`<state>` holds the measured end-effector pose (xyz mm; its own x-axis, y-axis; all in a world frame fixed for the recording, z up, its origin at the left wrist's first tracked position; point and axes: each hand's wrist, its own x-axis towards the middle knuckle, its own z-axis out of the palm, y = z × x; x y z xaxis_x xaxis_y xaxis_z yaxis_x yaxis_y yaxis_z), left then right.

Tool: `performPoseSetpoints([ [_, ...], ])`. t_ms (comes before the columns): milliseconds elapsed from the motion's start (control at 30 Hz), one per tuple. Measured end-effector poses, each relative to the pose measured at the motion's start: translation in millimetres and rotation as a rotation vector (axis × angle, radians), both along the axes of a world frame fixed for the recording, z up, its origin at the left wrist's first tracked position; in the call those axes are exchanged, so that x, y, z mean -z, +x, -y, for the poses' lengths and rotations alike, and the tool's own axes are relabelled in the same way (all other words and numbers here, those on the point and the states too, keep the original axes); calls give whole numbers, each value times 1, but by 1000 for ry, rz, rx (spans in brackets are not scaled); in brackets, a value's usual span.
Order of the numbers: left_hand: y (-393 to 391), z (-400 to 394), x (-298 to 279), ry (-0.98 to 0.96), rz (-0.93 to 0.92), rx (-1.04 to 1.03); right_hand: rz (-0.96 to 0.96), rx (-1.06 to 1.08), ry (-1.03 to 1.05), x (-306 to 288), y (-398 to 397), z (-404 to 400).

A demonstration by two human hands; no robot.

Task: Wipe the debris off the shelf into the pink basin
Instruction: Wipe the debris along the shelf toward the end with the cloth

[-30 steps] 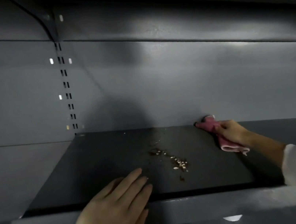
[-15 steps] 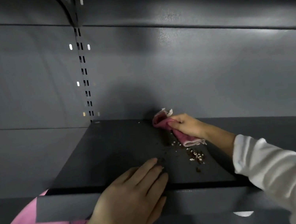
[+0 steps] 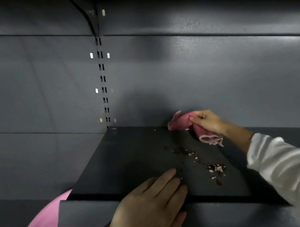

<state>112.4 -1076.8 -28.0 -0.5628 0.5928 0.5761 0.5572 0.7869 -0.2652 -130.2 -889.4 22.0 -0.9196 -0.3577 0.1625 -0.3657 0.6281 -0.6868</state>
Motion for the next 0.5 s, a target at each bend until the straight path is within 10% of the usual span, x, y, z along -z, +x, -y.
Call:
performPoseSetpoints([
  [367, 3, 2, 0, 25, -9, -23, 115, -333, 120, 1, 56, 35],
  [500, 4, 3, 0, 24, -19, -11, 105, -230, -205, -19, 60, 9],
])
